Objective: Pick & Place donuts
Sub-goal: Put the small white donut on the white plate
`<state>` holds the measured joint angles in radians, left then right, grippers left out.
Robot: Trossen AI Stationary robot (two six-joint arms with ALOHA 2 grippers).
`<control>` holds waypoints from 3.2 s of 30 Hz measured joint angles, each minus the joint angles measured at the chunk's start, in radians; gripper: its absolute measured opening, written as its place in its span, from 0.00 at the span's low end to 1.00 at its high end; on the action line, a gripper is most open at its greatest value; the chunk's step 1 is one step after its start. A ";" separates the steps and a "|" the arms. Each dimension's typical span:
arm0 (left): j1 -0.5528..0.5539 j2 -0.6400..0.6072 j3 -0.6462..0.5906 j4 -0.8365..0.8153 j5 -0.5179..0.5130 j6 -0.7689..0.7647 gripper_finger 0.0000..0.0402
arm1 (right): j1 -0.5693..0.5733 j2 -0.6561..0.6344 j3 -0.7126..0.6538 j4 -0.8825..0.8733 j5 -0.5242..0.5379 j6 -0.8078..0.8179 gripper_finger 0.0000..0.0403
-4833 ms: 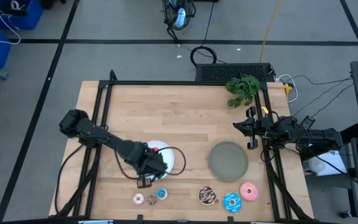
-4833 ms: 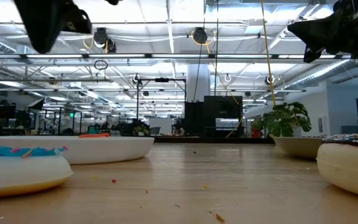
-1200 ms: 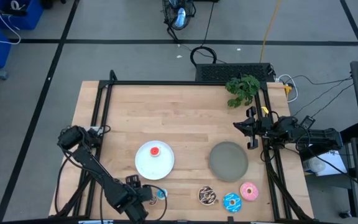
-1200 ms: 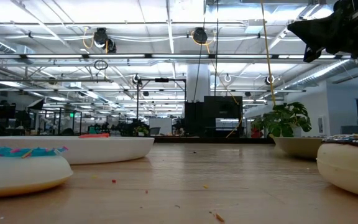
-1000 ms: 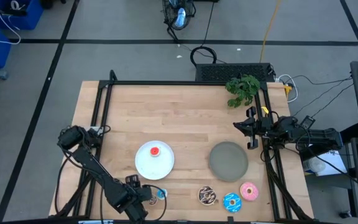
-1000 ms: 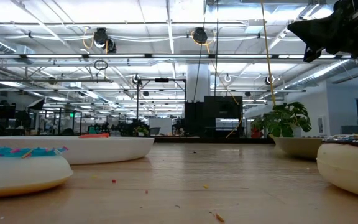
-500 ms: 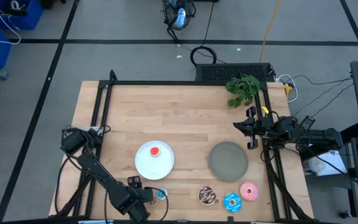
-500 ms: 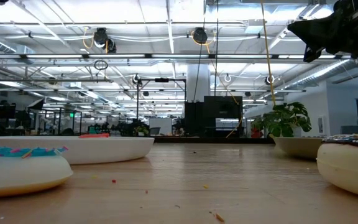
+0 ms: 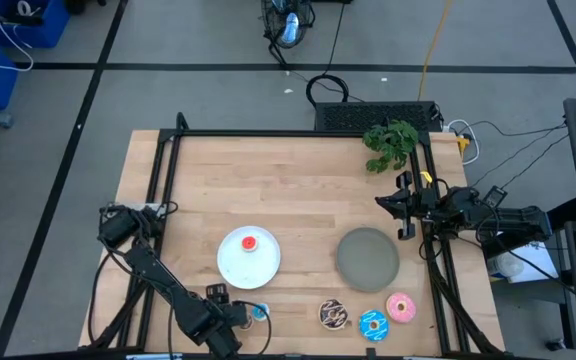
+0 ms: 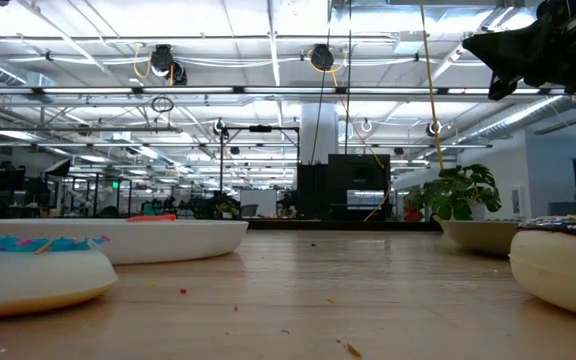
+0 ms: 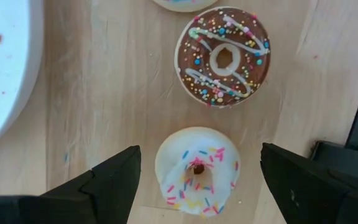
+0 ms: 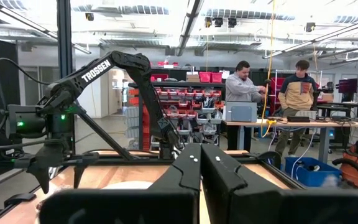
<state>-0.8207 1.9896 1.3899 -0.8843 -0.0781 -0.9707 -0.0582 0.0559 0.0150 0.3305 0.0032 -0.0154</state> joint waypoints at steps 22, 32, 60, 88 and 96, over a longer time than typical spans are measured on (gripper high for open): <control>-0.006 -0.003 -0.087 0.127 0.044 -0.030 0.82 | 0.000 0.000 0.000 0.000 0.000 0.000 0.00; -0.006 -0.003 -0.088 0.127 0.047 -0.019 0.82 | 0.000 0.000 0.000 0.000 0.000 0.003 0.00; -0.006 -0.002 -0.090 0.126 0.032 0.033 0.51 | 0.000 0.000 0.000 0.000 0.000 0.000 0.00; 0.088 -0.380 -0.090 -0.148 -0.071 0.012 0.40 | 0.000 0.000 0.000 -0.001 0.000 0.002 0.00; 0.100 -0.386 -0.090 -0.166 -0.080 0.045 0.40 | 0.000 0.000 0.000 0.000 0.006 0.000 0.00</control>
<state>-0.7204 1.6032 1.3003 -1.0508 -0.1581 -0.9259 -0.0582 0.0558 0.0148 0.3302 0.0089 -0.0151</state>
